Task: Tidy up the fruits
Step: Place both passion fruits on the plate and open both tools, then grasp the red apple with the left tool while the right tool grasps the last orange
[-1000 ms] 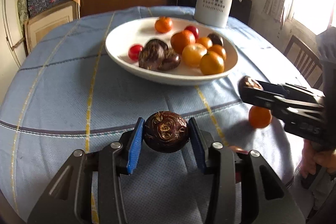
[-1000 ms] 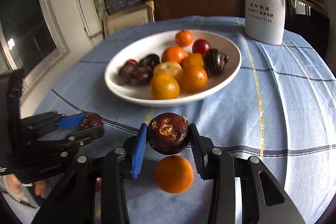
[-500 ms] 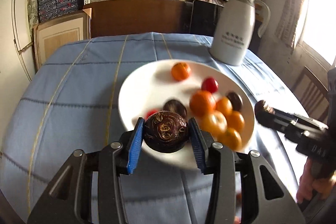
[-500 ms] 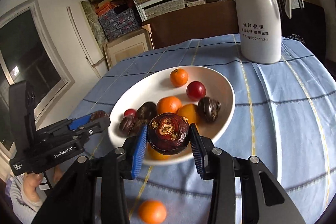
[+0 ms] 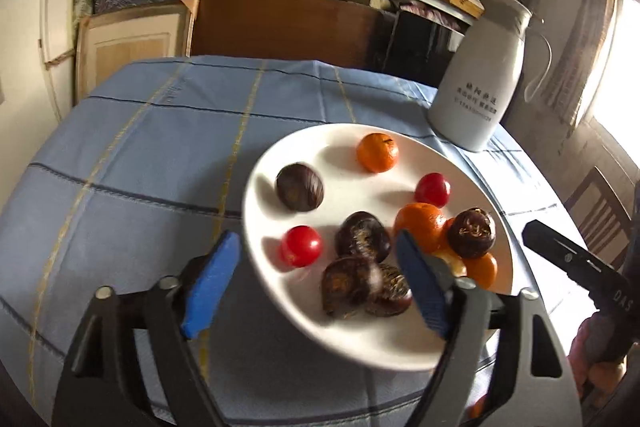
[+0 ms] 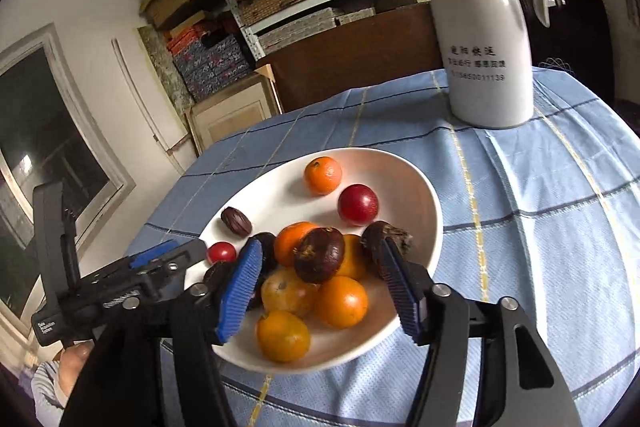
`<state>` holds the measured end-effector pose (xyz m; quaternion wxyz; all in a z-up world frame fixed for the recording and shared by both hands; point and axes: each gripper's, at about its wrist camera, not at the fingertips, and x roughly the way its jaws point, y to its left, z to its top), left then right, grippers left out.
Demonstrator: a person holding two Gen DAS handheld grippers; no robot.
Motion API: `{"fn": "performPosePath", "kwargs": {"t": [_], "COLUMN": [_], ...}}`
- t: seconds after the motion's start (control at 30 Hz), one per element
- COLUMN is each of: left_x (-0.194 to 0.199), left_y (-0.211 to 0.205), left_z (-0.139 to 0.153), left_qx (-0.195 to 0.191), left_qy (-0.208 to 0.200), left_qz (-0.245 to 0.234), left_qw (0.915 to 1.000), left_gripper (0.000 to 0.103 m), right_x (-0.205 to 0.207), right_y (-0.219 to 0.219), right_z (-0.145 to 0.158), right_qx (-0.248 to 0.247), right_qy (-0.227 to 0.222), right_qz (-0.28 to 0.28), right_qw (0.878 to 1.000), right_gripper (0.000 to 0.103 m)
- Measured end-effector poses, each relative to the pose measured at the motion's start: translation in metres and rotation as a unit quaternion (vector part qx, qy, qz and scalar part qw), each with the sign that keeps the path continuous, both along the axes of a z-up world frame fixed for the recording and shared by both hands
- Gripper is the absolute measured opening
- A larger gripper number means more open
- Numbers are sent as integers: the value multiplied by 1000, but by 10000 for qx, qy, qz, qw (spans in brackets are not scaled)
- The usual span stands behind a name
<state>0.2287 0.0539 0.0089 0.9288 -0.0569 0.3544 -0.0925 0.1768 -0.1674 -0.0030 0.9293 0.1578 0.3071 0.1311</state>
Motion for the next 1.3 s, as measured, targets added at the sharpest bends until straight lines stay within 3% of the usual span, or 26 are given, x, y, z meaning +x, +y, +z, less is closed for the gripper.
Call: {"fn": "performPosePath", "kwargs": {"t": [0.13, 0.23, 0.37, 0.7, 0.87, 1.07, 1.3], "left_x": [-13, -24, -40, -105, -140, -178, -169], "left_y": [5, 8, 11, 6, 0, -30, -48], "left_z": [-7, -11, -12, -15, -13, -8, -17], "left_qx": [15, 46, 49, 224, 102, 495, 774], "left_qy": [70, 63, 41, -135, -281, -621, -219], "left_qz": [24, 136, 147, -12, -304, -876, -1168], "left_qw": [10000, 9999, 9999, 9997, 9991, 9930, 9899], "left_gripper": [81, 89, 89, 95, 97, 98, 98], "right_x": [-4, -12, -27, -76, -100, -118, -118], "right_y": [-13, -20, -26, -17, -14, -22, -24], "right_z": [-8, -12, -17, -26, -30, -28, -31], "right_qx": [159, 210, 295, 165, 229, 504, 597], "right_qy": [132, 180, 208, 235, 208, 152, 228], "right_qz": [-143, -214, -257, -85, 55, -19, -18], "right_qw": [9997, 9994, 9990, 9996, 9995, 9986, 9980], "right_gripper": [66, 67, 72, 79, 83, 88, 89]}}
